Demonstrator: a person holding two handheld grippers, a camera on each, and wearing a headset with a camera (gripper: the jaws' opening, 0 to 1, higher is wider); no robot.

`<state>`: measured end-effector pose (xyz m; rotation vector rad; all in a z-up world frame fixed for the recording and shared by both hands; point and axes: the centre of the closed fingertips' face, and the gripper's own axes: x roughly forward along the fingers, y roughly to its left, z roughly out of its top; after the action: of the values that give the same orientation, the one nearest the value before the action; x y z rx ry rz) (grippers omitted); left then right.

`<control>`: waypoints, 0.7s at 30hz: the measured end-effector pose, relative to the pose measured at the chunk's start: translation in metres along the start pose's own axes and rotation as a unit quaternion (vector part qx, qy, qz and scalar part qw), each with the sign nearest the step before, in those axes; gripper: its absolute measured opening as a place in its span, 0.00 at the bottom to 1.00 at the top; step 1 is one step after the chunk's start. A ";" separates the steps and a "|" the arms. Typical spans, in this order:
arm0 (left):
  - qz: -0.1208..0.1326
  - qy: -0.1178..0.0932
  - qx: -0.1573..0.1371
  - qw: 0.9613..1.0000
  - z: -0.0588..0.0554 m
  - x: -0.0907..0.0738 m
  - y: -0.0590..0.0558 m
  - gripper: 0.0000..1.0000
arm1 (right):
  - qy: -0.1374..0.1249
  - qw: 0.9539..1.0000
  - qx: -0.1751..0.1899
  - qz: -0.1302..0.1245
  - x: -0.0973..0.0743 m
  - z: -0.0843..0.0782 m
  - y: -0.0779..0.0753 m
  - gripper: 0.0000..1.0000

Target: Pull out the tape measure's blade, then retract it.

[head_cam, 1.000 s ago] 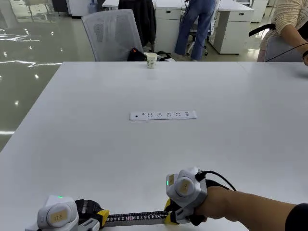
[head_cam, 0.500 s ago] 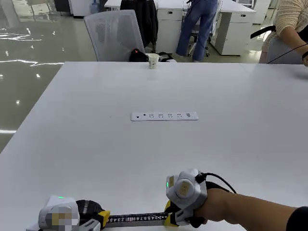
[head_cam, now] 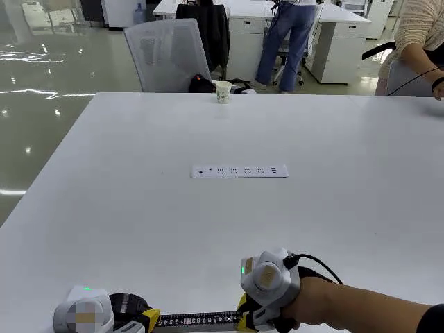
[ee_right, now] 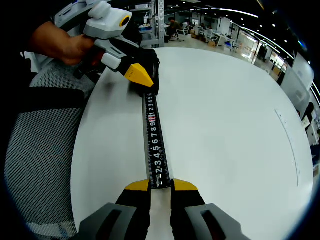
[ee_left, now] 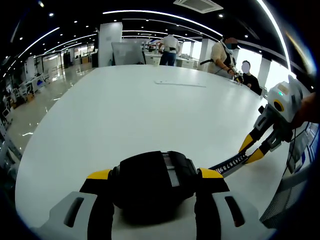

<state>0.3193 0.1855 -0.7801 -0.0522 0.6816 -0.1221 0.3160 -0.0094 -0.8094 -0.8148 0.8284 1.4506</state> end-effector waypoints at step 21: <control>-0.008 0.006 0.001 1.000 0.000 -0.001 0.000 0.60 | -0.003 1.000 -0.003 0.007 0.006 0.010 0.001 0.12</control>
<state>0.3185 0.1858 -0.7796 -0.0560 0.6933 -0.1393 0.3143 0.0019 -0.8092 -0.8100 0.8271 1.4682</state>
